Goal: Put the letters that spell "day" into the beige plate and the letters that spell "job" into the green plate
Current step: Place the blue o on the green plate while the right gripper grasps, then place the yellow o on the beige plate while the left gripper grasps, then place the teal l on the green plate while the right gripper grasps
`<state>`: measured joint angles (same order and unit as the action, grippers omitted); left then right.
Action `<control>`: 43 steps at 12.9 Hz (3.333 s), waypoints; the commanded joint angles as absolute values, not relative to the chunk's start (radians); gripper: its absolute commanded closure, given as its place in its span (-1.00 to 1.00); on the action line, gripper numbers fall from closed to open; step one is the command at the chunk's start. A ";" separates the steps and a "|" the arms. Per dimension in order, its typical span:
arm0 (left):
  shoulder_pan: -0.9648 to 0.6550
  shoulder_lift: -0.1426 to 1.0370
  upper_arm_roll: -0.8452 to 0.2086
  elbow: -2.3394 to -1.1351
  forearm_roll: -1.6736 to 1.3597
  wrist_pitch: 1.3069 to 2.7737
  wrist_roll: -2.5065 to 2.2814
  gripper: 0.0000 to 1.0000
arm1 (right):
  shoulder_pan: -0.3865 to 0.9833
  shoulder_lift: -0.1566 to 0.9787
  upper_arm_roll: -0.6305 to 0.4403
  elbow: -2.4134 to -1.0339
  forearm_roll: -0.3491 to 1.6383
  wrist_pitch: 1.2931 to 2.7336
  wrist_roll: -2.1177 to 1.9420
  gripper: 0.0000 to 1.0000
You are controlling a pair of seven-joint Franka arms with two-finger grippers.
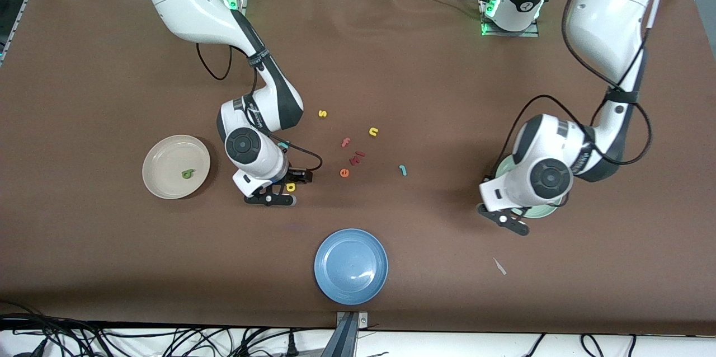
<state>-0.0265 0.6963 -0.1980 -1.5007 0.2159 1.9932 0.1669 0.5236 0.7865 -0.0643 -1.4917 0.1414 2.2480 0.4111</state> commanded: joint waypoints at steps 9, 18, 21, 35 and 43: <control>0.229 0.601 -0.245 -1.804 0.238 2.189 0.390 -0.99 | 0.502 0.882 -0.054 -1.396 0.158 2.203 0.293 -0.24; 0.103 0.549 -0.394 -1.726 0.227 2.062 0.019 -1.00 | 0.502 0.879 -0.055 -1.376 0.198 2.171 0.299 0.94; -0.018 0.581 -0.396 -1.689 0.225 2.062 -0.286 -1.00 | 0.479 0.867 -0.061 -1.325 0.198 2.064 0.296 0.96; -0.249 0.847 -0.393 -1.462 0.235 2.207 -0.831 -0.26 | 0.456 0.404 -0.323 -1.989 0.109 2.222 -0.245 1.00; -0.262 0.876 -0.388 -1.485 0.245 2.249 -0.830 0.15 | 0.397 0.453 -0.387 -2.014 0.115 2.349 -0.661 -0.99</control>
<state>-0.2474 0.8684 -0.3996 -1.4954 0.2162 2.2401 -0.8177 0.3995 0.4573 -0.3933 -2.0201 0.1197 2.3443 -0.5940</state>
